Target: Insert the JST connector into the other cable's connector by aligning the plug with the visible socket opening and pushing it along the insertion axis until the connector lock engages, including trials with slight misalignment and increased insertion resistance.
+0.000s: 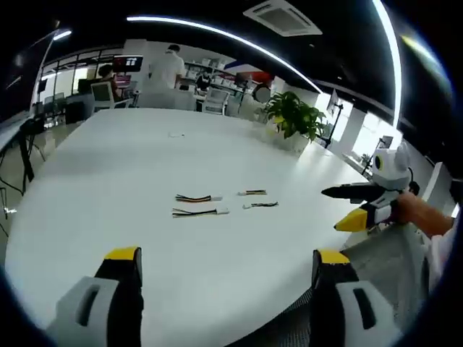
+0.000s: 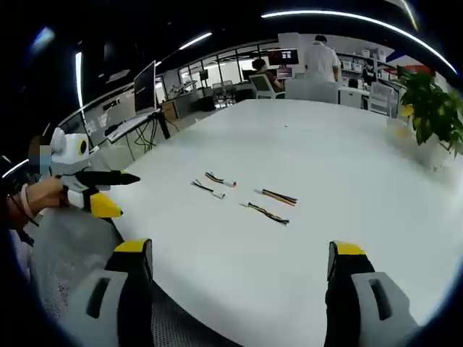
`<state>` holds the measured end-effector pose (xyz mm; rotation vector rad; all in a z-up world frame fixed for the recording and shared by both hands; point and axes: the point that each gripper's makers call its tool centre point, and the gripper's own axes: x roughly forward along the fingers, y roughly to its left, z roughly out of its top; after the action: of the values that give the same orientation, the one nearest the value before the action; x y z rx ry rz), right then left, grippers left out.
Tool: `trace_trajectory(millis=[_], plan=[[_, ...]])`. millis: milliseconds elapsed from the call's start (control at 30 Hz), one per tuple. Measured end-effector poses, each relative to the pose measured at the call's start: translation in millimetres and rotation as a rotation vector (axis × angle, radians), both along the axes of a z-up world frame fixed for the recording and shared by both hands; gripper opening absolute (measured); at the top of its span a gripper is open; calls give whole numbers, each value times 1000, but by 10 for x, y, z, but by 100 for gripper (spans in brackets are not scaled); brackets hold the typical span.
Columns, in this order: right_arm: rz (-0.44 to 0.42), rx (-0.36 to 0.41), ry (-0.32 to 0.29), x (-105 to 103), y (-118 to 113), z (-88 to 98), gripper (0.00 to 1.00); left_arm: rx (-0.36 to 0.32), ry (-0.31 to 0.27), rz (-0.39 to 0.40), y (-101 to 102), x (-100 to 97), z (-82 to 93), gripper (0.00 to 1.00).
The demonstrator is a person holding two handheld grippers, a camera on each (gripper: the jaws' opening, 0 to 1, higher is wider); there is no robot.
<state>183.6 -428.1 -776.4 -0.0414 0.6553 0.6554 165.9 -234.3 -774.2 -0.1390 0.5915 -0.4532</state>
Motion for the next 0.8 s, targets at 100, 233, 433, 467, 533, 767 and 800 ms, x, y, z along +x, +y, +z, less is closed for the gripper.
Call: trace_trajectory(millis=[100, 233, 433, 467, 533, 767, 800], plan=[[15, -11, -3, -11, 14, -10, 100, -12, 18, -17, -40, -16, -38, 99], [21, -2, -6, -13, 29, -1, 100, 15, 2, -53, -88, -24, -37, 99], [9, 35, -26, 21, 40, 43, 100, 10, 1, -59, -101, -28, -40, 99], [8, 36, -22, 22, 39, 37, 100, 10, 3, -56, -92, -27, -45, 99], [10, 35, -20, 20, 43, 31, 100, 5, 17, -50, -82, -28, -66, 99], [23, 27, 8, -14, 59, -22, 100, 8, 44, -54, -93, -54, -117, 99], [22, 32, 9, -12, 60, -21, 100, 5, 45, -53, -92, -54, -119, 99]])
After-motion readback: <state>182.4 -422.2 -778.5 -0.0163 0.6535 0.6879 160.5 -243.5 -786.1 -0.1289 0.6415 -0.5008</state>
